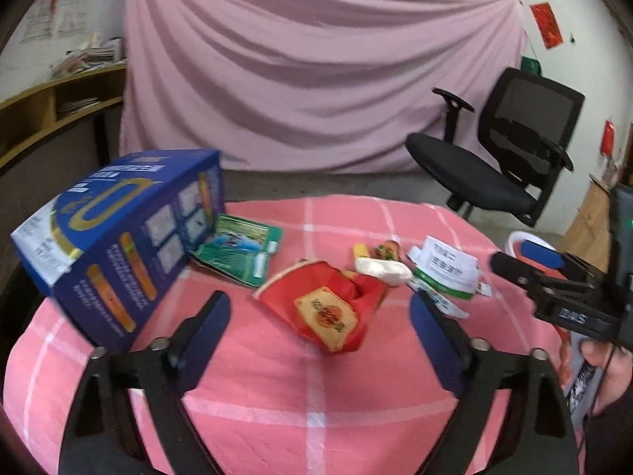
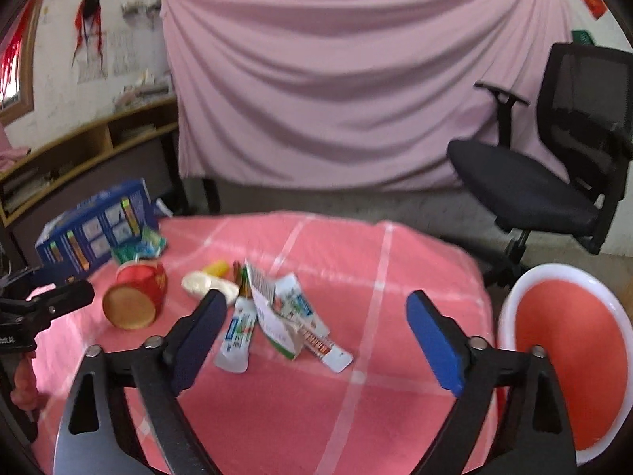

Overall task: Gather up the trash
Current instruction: 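Return to the table, grasp the red paper cup with the left tool while the right grasps a receipt, then carry the red cup and receipt over the bucket and release both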

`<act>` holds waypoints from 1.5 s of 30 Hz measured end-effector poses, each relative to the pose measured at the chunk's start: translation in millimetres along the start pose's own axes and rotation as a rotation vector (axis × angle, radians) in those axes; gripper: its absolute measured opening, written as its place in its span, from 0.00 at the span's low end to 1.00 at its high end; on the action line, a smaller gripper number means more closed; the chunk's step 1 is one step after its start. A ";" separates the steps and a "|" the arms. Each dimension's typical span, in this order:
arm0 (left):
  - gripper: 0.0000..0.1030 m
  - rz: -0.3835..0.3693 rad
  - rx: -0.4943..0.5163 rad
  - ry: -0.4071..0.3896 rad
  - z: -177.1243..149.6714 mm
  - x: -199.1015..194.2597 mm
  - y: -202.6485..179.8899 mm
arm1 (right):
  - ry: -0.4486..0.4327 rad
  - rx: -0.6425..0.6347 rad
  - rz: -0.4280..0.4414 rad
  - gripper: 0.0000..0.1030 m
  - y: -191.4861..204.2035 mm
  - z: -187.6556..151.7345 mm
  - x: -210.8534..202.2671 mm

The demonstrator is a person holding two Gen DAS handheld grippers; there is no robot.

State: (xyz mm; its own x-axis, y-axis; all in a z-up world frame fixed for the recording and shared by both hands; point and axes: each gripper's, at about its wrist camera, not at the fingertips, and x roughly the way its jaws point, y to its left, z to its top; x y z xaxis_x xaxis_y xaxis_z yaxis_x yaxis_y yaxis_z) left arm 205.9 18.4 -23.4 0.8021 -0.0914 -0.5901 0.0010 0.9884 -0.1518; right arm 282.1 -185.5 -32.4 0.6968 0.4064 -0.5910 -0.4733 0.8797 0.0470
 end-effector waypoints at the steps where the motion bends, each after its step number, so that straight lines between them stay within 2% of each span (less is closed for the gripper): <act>1: 0.70 -0.008 0.012 0.014 -0.3 3.0 -2.3 | 0.021 -0.004 0.012 0.79 0.4 0.0 3.7; 3: 0.58 -0.020 0.025 0.039 3.6 8.2 -4.9 | 0.058 -0.014 0.037 0.72 1.5 0.0 11.0; 5: 0.52 -0.027 0.033 0.072 4.9 14.0 -7.1 | 0.091 -0.021 0.058 0.67 3.0 0.5 17.8; 8: 0.38 -0.036 0.036 0.114 5.0 21.3 -8.6 | 0.121 -0.023 0.084 0.55 3.3 1.8 25.2; 9: 0.35 -0.037 0.038 0.120 5.2 22.0 -8.6 | 0.130 -0.021 0.094 0.48 2.8 2.2 27.7; 10: 0.34 -0.038 0.040 0.126 4.8 22.4 -8.3 | 0.137 -0.020 0.101 0.46 2.7 2.6 29.7; 15: 0.16 -0.046 0.062 0.136 5.0 24.1 -12.4 | 0.166 -0.029 0.125 0.40 4.5 3.0 35.4; 18: 0.11 -0.045 0.075 0.137 3.8 23.3 -13.9 | 0.174 -0.046 0.127 0.26 7.3 2.7 35.3; 25: 0.10 -0.035 0.067 0.106 3.4 19.1 -11.0 | 0.182 -0.084 0.136 0.11 15.4 1.0 34.2; 30: 0.10 -0.006 0.055 0.059 0.3 6.7 -12.4 | 0.155 -0.121 0.135 0.06 22.2 -0.3 27.3; 40: 0.10 0.032 0.060 -0.052 -5.9 -15.7 -24.1 | -0.001 -0.128 0.114 0.05 22.7 0.1 -3.0; 45: 0.09 0.025 0.046 -0.109 -3.4 -24.8 -33.5 | -0.153 -0.135 0.089 0.05 24.2 -0.2 -30.9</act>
State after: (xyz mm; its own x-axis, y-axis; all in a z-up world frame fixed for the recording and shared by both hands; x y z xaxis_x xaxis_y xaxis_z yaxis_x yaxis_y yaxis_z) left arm 183.9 -12.9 -6.4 0.8623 -0.0554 -0.5033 0.0056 0.9950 -0.0998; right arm 248.9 -176.9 -13.2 0.7177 0.5231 -0.4597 -0.5975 0.8016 -0.0206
